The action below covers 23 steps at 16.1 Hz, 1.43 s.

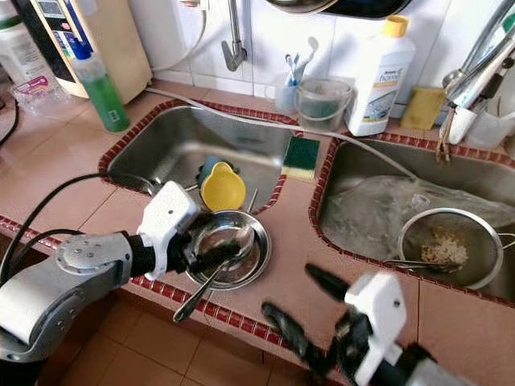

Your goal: Kitchen organization

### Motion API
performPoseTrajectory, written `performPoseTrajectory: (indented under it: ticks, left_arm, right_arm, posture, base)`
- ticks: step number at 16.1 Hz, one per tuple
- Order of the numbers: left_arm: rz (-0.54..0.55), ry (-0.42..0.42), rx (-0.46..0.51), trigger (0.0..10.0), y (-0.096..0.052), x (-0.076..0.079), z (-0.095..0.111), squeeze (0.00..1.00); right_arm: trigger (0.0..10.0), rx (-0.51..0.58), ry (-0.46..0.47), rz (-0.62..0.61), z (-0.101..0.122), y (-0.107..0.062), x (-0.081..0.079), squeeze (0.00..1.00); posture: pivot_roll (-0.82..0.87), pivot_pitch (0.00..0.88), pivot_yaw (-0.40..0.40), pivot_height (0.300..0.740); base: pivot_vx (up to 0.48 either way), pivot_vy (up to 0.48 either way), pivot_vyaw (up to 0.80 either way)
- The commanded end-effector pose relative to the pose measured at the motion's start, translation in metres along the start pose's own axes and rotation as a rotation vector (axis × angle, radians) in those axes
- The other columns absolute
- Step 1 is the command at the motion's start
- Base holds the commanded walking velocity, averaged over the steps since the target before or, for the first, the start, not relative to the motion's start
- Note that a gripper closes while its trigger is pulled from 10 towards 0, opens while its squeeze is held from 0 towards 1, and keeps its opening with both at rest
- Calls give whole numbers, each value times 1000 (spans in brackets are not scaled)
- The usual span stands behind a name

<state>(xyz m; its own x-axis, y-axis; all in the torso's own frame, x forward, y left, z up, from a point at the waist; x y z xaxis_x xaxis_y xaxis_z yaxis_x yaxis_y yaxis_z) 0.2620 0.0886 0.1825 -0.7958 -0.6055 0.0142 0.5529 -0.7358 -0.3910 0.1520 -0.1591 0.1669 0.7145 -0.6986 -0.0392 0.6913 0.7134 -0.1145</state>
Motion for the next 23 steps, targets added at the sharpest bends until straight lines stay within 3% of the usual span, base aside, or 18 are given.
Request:
performPoseTrajectory:
  ticks: [1,6,10,13,19,23]
  left_arm:
    - [-6,-9,-47,10000,-1,3,-6,0]
    - [32,-110,-138,10000,-3,2,-17,0]
    - [69,-139,-169,10000,6,5,-21,0]
    - [159,-179,-167,10000,15,0,-19,0]
    - [155,-125,-202,10000,13,3,-22,0]
    - [148,19,-215,10000,8,2,-22,0]
  right_arm:
    - [10000,20,0,62,8,-3,-8,0]
    - [10000,-34,21,162,4,-16,-16,0]
    - [10000,-30,13,160,6,-17,-14,0]
    - [10000,-14,15,150,7,-16,-17,0]
    - [10000,-13,14,131,8,-19,-18,0]
    - [10000,-10,1,122,10,-19,-14,0]
  posture:
    - [-290,167,94,740]
    - [-276,177,86,740]
    - [-282,183,90,740]
    - [-292,195,102,740]
    - [-296,210,108,740]
    - [-292,213,106,740]
  base:
    - [0,0,0]
    - [0,0,0]
    - [0,0,0]
    - [0,0,0]
    - [0,0,0]
    - [0,0,0]
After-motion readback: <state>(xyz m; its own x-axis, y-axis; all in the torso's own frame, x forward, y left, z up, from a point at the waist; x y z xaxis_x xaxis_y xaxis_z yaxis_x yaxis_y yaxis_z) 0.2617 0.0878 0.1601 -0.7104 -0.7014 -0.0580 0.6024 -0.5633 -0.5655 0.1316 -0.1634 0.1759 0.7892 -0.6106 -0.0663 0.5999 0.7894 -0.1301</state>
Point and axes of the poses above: a point about 5 cm out from each wrist's last joint towards the gripper, its own y axis pointing out of the wrist towards the gripper, its own z axis along the axis of the wrist's last joint, x = y × z, the point moved 1 cm from there along y, pointing out of the wrist towards the gripper, and after that the axes turned 4 degrees about -y, right-handed, at the moved point
